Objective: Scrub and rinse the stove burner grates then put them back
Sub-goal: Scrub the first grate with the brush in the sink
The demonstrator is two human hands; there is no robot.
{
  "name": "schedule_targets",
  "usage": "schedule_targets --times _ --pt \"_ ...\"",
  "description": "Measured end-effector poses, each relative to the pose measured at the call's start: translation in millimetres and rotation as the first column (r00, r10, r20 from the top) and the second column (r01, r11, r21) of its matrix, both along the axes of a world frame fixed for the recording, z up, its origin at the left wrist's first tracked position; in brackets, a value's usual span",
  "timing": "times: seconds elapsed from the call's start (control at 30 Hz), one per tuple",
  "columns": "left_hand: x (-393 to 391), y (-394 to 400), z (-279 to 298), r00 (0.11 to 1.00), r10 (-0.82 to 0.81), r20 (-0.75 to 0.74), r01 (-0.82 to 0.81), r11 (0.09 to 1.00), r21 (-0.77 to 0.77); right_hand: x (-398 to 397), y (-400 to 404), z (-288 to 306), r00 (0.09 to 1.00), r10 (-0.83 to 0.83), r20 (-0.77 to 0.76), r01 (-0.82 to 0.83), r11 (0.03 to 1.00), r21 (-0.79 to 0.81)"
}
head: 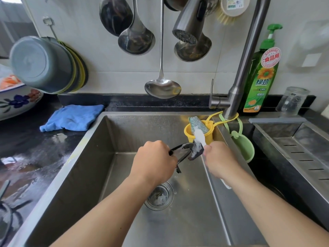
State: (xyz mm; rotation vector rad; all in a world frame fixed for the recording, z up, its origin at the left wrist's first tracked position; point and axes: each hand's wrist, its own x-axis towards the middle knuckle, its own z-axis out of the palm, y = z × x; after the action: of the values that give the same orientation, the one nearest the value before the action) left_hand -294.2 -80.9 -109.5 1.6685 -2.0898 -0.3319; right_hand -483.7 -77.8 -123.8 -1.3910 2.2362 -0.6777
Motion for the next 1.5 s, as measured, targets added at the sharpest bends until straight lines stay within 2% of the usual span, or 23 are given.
schedule_targets --times 0.13,0.23,0.33,0.5,0.57,0.67,0.73,0.83,0.97,1.17,1.3,1.43,1.5 --pt "8 -5 3 0.999 0.043 -0.003 -0.043 0.999 -0.024 -5 10 -10 0.999 0.024 0.029 -0.028 0.991 0.133" --pt "9 -5 5 1.0 0.025 0.008 -0.025 0.999 -0.025 4 3 2 0.997 0.059 -0.057 -0.055 0.996 0.063" --pt "4 -4 2 1.0 0.017 -0.002 -0.017 1.0 -0.011 10 1 9 0.995 0.072 -0.073 -0.073 0.997 -0.016" --pt "8 -6 0 0.997 0.078 -0.018 -0.078 0.997 0.008 8 19 7 0.988 0.118 -0.103 -0.096 0.977 0.191" --pt "10 -7 2 0.995 0.086 -0.039 -0.085 0.996 0.029 7 16 9 0.993 0.09 -0.079 -0.077 0.984 0.164" --pt "9 -7 5 0.989 0.104 -0.101 -0.097 0.993 0.067 9 6 13 0.996 0.03 -0.085 -0.028 0.999 0.028" --pt "9 -8 4 0.982 0.129 -0.137 -0.115 0.988 0.106 13 9 11 0.993 0.089 -0.08 -0.084 0.995 0.061" --pt "11 -9 3 0.969 0.156 -0.193 -0.123 0.977 0.173 21 24 3 0.962 0.272 -0.026 -0.261 0.943 0.209" --pt "8 -9 6 0.942 0.182 -0.283 -0.109 0.961 0.255 17 13 6 0.991 0.129 -0.028 -0.125 0.987 0.102" --pt "10 -10 10 0.884 0.272 -0.379 -0.154 0.937 0.313 25 11 2 0.972 0.174 -0.159 -0.153 0.979 0.133" --pt "9 -9 9 0.88 0.284 -0.381 -0.156 0.93 0.333 6 4 10 0.987 0.027 -0.157 -0.031 0.999 -0.02" --pt "9 -13 7 0.849 0.306 -0.431 -0.154 0.923 0.352 21 13 6 0.972 0.186 -0.147 -0.17 0.979 0.116" --pt "10 -13 8 0.855 0.298 -0.424 -0.153 0.927 0.343 25 12 6 0.971 0.196 -0.139 -0.176 0.974 0.145"
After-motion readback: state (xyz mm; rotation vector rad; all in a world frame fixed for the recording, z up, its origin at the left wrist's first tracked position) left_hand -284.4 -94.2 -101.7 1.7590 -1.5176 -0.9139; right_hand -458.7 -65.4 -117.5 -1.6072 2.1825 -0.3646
